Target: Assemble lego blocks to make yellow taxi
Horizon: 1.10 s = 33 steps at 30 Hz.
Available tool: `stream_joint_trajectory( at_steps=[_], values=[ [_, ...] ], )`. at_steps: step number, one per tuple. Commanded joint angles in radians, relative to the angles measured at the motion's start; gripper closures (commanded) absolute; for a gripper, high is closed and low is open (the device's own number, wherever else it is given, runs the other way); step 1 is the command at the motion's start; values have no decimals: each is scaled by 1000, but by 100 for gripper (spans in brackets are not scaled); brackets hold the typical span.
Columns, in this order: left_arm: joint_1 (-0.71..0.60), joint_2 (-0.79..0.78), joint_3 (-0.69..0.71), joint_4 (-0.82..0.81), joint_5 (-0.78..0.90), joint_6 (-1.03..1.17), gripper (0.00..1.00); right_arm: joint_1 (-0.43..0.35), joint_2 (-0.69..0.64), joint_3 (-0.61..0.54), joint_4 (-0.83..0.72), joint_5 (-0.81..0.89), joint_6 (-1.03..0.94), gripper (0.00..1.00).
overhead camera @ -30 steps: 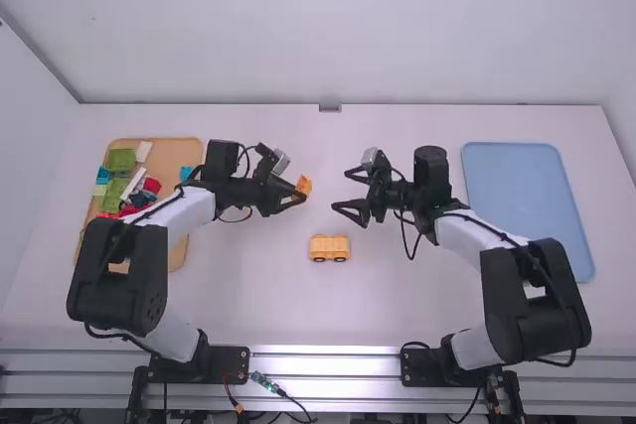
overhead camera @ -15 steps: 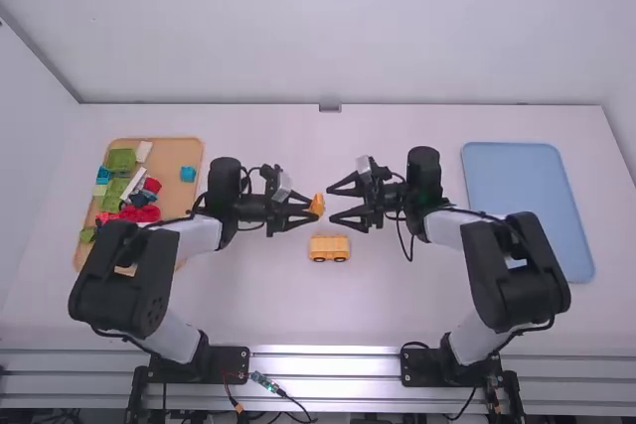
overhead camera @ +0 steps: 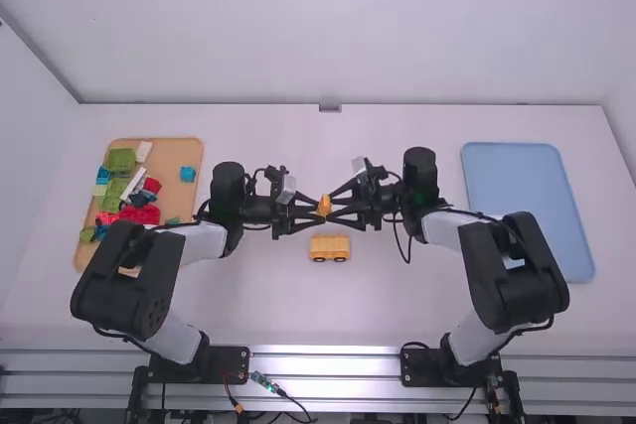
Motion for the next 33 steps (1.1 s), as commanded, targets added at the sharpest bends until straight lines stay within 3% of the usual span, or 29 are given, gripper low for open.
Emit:
stream_joint_trajectory(
  at_steps=[1,4,10,14,24,30,31,32,33],
  values=[
    [-4,-28,-2,-1,10,-12,98,-2,9,1,2,-43,-14,55],
    [-3,-28,-2,2,10,-12,98,-3,9,1,2,-43,-15,55],
    [-3,-28,-2,0,6,-10,98,-1,9,1,2,-43,-19,45],
    [-3,-28,-2,1,6,-9,98,11,9,1,3,-42,-26,45],
    [-26,-28,-2,2,-5,-9,98,15,9,1,-1,-28,-33,65],
    [-26,-28,-2,1,-27,-12,98,11,9,1,-1,-28,-33,86],
    [-26,-28,-2,0,-29,-12,98,11,9,1,-1,-28,-33,86],
    [-26,-28,-2,0,-34,-13,92,11,9,1,-1,-28,-33,88],
    [-26,-28,-2,1,-43,-13,78,11,9,1,-1,-27,-32,91]
  ],
)
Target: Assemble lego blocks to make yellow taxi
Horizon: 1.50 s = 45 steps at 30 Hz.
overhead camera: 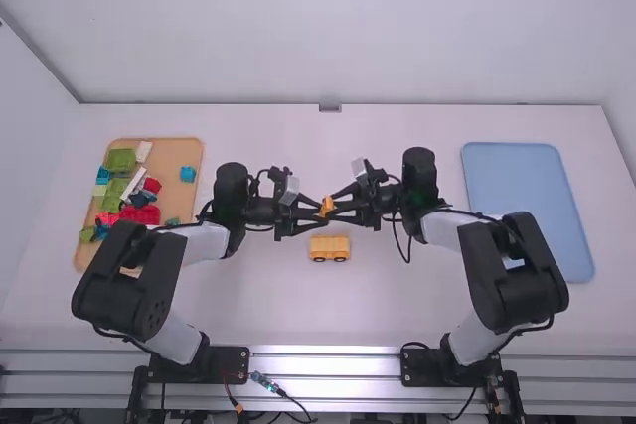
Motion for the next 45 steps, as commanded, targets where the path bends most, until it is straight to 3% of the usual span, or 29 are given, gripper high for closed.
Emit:
stream_joint_trajectory(
  at_steps=[1,4,5,13,18,23,25,26,27,29,32,37,45],
  values=[
    [-4,-28,-2,2,-32,15,70,5,9,1,0,-37,21,91],
    [-3,-28,-2,-3,-33,15,25,5,9,1,0,-23,21,99],
    [2,-28,-2,-3,-36,16,1,4,9,1,-1,4,21,100],
    [47,-29,-2,-51,-59,-35,1,-5,7,1,-14,195,29,100],
    [96,-29,21,-200,-23,84,1,-10,-36,2,-143,335,2,100],
    [98,-36,115,-628,-202,382,1,-10,-159,11,-452,601,-129,100],
    [81,-37,187,-879,-316,592,1,0,-225,63,-706,759,-217,100],
    [81,-37,187,-879,-316,592,1,0,-225,63,-706,759,-217,100],
    [76,-37,240,-1021,-363,710,1,13,-252,121,-900,878,-286,100],
    [81,-37,298,-1155,-380,842,1,30,-254,205,-1130,1036,-373,100],
    [101,-37,360,-1272,-377,954,1,61,-223,284,-1338,1205,-463,100],
    [109,-37,422,-1333,-381,970,1,111,-128,358,-1497,1400,-534,100],
    [117,-37,432,-1298,-404,958,1,157,47,383,-1571,1476,-605,100]
  ],
)
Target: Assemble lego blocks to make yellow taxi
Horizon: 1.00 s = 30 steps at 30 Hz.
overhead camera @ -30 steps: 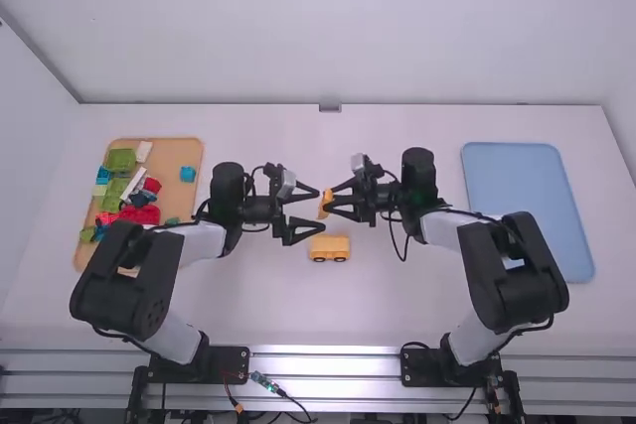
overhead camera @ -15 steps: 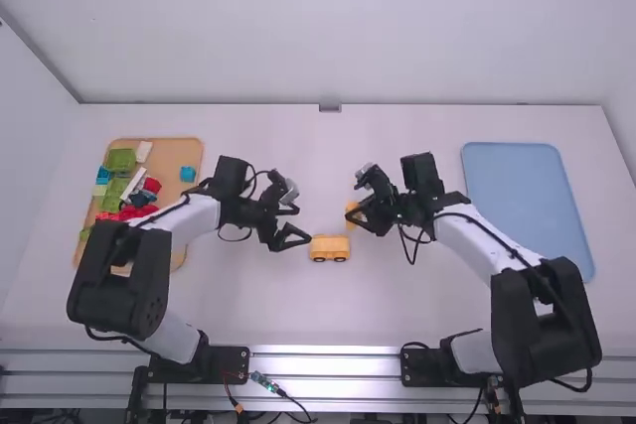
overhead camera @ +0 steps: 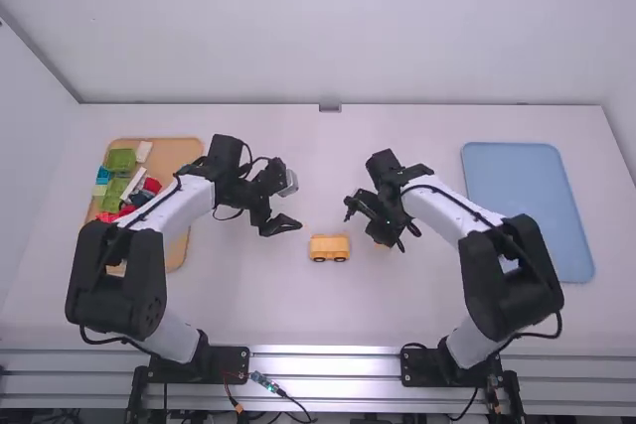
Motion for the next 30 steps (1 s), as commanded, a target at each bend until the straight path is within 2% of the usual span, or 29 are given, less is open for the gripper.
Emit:
stream_joint_trajectory(
  at_steps=[1,7,19,30],
  values=[
    [11,-26,15,-2,8,23,1,17,59,26,-7,83,-39,100],
    [30,-26,15,-4,9,22,1,56,104,18,34,93,-103,100],
    [60,-26,15,-18,9,23,1,77,142,9,41,119,-132,84],
    [67,-26,15,-23,11,22,1,79,143,9,37,105,-274,84]
  ],
)
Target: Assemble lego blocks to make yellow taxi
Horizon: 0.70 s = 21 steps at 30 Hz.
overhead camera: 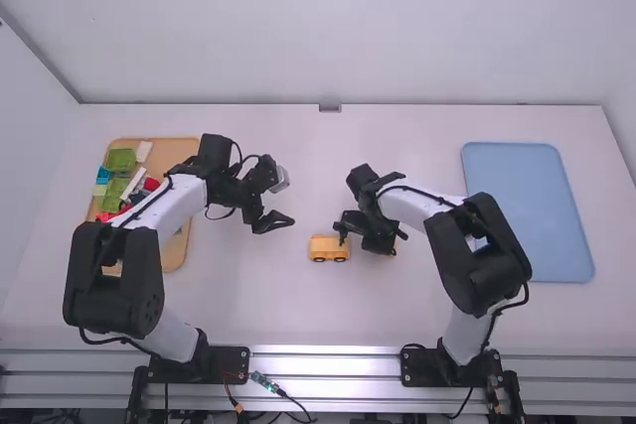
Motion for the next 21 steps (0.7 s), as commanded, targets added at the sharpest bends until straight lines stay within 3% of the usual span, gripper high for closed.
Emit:
stream_joint_trajectory(
  at_steps=[1,15,18,19,21],
  values=[
    [11,-26,14,-6,16,21,1,-2,14,9,-4,-19,-76,83],
    [10,-26,14,-14,14,21,1,-2,14,7,7,-22,-166,64],
    [10,-26,14,-11,12,22,1,-3,14,7,7,-22,-140,42],
    [10,-26,14,-11,12,24,1,-3,14,7,7,-21,-137,1],
    [10,-26,14,-11,13,24,1,-2,14,8,6,-22,-137,1]
  ],
)
